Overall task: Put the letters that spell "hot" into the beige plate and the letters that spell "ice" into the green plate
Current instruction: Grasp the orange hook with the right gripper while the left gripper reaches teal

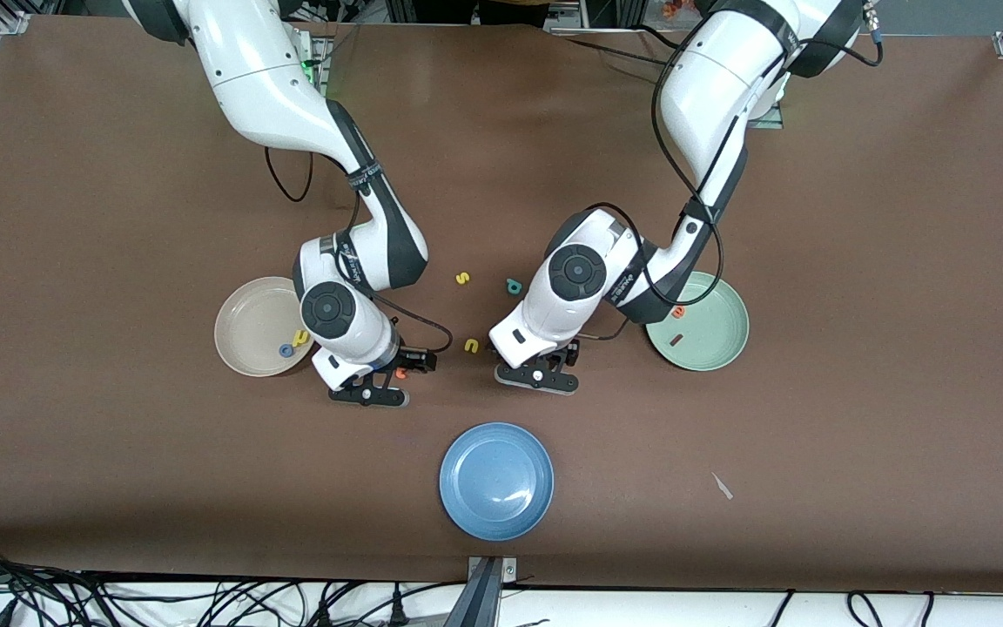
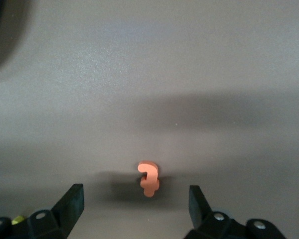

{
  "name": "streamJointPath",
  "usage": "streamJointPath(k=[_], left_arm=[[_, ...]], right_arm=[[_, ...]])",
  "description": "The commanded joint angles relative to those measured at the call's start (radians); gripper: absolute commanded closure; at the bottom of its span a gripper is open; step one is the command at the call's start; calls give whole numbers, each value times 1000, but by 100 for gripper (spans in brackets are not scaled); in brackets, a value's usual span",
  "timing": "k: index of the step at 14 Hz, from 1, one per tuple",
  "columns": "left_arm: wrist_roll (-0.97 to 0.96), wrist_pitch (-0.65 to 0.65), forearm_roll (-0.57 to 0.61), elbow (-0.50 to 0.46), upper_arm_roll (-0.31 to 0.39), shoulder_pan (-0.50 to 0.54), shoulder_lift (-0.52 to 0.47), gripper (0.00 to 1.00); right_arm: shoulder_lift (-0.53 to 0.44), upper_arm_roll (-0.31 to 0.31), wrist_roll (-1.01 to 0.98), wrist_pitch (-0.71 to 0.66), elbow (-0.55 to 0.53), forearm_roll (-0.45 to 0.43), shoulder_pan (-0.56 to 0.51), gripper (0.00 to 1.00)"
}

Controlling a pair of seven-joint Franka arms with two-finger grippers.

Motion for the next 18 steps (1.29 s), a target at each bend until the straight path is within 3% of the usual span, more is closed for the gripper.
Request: streamJointPath(k=[1,5,6,10,12,15,18], left_arm=[[-2,62,9,46,11,-18,54,4],[4,120,12,43,12,-27,80,17],[3,127,19,34,17,-36,81,25],[3,163,93,32,26,-41,113,29],[3,170,113,34,24,-43,119,32],[4,170,115,38,26,-50,119,43],[6,194,116,38,38,-53,131,45]], right_arm=[[45,4,8,-17,66,20,-13,9],[58,4,5,-14,75,21,-18,17],[61,4,5,-14,75,21,-18,21],[64,4,1,-16,74,21,-19,43],[64,4,1,-17,72,23,-19,50],[64,4,-1,-17,71,26,-24,59],[62,4,-1,-19,69,26,-24,68]])
